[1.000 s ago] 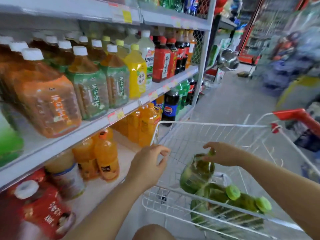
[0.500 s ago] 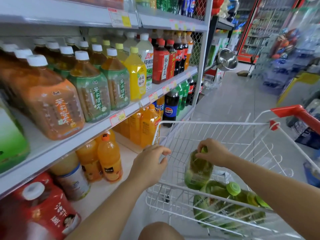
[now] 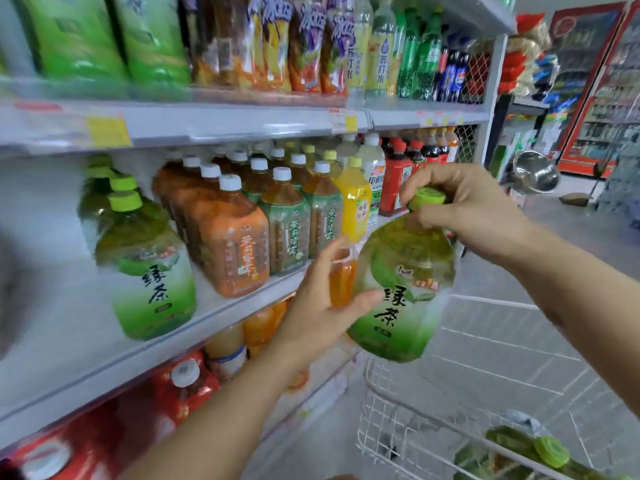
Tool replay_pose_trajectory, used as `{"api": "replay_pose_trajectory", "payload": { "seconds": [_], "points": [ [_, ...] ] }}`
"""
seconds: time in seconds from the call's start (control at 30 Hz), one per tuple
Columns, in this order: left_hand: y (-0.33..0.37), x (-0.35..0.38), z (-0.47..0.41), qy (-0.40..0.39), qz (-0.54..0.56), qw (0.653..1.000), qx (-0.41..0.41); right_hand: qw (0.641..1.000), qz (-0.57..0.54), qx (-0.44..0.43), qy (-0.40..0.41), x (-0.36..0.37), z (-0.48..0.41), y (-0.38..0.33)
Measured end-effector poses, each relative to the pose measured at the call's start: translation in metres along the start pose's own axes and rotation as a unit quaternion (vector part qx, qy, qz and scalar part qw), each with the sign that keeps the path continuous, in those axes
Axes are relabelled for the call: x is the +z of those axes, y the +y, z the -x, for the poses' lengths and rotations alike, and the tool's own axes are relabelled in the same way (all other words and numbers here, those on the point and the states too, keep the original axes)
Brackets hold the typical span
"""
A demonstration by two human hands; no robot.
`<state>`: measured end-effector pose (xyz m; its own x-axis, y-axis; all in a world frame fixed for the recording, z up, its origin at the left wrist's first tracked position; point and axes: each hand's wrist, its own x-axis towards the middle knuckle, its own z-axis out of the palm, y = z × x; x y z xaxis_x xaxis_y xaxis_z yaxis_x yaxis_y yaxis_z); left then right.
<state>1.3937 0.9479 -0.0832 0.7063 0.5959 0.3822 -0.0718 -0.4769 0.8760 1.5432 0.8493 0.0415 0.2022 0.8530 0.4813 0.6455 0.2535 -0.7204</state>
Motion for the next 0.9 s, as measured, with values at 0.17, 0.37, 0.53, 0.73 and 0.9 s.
{"api": "replay_pose_trajectory", "payload": {
  "seconds": [0.17,0.37,0.53,0.73,0.9],
  "points": [
    [0.003,-0.057,0.047,0.074,0.036,0.997,-0.011,0.989,-0.076,-0.075,-0.099,0.081,-0.02,-0.03],
    [0.0,-0.117,0.104,0.317,-0.028,0.948,0.031,0.951,-0.195,-0.104,-0.215,0.163,-0.052,-0.06],
    [-0.007,-0.171,0.124,0.447,-0.09,0.89,0.03,0.977,0.054,-0.121,-0.168,0.216,-0.093,-0.038],
    [-0.023,-0.21,0.106,0.504,-0.125,0.855,0.006,0.935,0.249,-0.149,-0.202,0.276,-0.093,-0.008],
    [-0.057,-0.231,0.093,0.562,-0.142,0.814,-0.04,0.933,0.265,-0.168,-0.177,0.278,-0.092,-0.004]
  ]
}}
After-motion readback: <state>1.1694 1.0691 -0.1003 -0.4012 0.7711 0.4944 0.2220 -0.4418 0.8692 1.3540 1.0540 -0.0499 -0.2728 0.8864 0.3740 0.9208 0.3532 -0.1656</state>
